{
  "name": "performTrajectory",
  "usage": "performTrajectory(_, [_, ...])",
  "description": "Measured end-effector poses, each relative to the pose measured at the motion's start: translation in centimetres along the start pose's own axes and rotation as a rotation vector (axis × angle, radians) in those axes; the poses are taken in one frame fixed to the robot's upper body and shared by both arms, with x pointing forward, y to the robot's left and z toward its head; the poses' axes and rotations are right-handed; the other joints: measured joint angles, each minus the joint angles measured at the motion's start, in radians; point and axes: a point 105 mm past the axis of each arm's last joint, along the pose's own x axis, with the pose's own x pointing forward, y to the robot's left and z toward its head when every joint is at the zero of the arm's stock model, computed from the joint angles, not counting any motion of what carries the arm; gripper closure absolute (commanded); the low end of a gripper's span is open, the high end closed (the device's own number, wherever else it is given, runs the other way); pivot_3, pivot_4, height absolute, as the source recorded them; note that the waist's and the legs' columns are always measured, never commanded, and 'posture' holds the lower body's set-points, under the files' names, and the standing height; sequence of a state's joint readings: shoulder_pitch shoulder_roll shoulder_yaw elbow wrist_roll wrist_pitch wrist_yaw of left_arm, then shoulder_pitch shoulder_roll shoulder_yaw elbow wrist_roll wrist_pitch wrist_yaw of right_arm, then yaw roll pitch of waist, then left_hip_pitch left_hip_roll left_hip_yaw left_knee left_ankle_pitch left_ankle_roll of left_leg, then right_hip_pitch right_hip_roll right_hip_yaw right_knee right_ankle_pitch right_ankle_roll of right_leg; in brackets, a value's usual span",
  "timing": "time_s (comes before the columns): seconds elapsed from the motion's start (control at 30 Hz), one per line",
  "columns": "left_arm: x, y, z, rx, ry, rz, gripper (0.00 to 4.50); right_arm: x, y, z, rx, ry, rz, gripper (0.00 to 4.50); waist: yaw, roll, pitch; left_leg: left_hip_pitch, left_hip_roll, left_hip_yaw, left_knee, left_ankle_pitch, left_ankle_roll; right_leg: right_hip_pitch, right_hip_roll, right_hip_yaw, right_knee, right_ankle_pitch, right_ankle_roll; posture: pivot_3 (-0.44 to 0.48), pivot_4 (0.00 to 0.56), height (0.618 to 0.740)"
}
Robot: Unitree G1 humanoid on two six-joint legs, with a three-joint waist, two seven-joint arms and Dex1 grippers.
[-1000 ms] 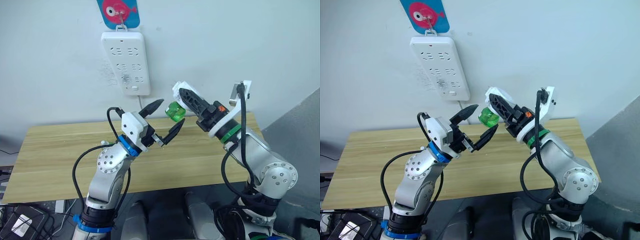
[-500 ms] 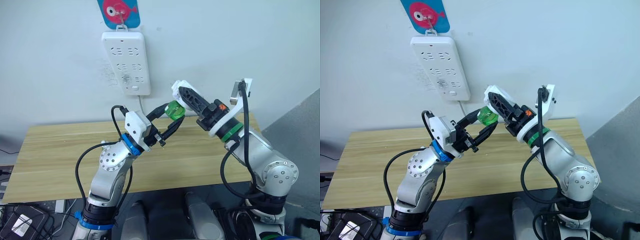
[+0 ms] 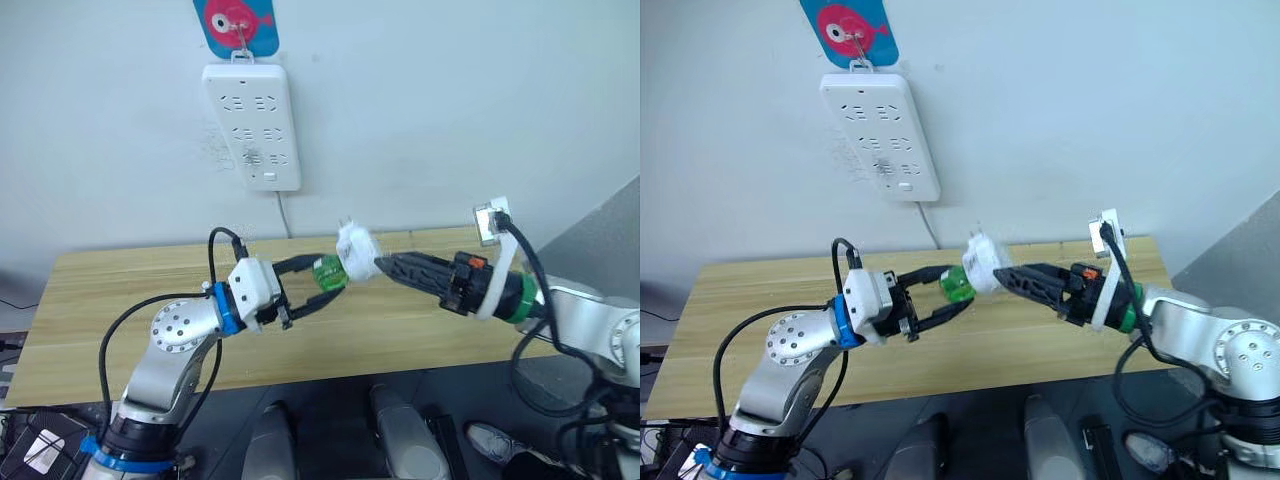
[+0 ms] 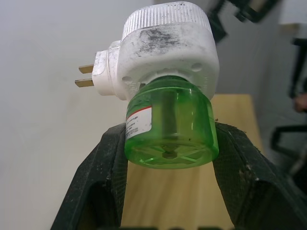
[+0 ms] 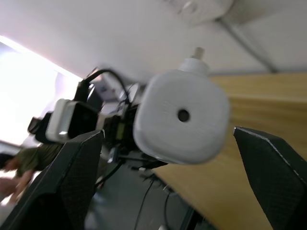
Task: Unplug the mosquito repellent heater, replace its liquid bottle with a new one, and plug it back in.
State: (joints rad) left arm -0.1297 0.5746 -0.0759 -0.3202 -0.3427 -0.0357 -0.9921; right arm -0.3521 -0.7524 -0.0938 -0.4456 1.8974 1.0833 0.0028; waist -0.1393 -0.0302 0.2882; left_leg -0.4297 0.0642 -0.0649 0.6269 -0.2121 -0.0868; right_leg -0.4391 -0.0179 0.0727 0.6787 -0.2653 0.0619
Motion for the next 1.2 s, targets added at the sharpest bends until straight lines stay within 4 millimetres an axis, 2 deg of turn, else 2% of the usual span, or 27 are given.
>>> performTrajectory(0.13, [-0.7,-0.7,-0.4,0.043,0.035,-0.090,2.30,0.2,0.0,-1.5,0.046,0.091,0.048,0.00,0.003,0.000,0.000,0.000,0.000,0.000,0.001,0.000,0.000,0.000,0.000,0.001,0.000,0.000,0.000,-0.169,0.282,0.740])
performTrajectory(0.4, [-0.8,-1.1,-0.9,0.076,0.063,-0.119,2.30,0.5,-0.6,-2.2,0.067,0.127,0.036,0.00,0.005,0.000,0.000,-0.001,0.000,0.000,0.001,0.000,0.000,0.000,0.000,0.000,-0.001,0.000,0.001,-0.165,0.286,0.740])
performTrajectory(0.83, [-0.3,-1.8,-0.2,0.135,0.006,-0.154,2.30,-1.4,-1.7,-3.5,0.087,0.225,0.002,0.00,0.013,0.000,0.000,-0.001,0.000,0.000,0.001,0.000,0.000,0.000,0.000,0.000,-0.001,0.000,0.001,-0.168,0.283,0.740])
performTrajectory(1.2, [0.2,-2.6,0.1,0.143,-0.023,-0.200,2.30,0.5,-0.7,-3.7,0.135,0.189,0.100,0.00,0.019,0.000,0.000,-0.001,0.000,0.000,0.001,0.000,0.000,0.000,0.000,0.000,0.000,0.000,0.001,-0.168,0.286,0.740])
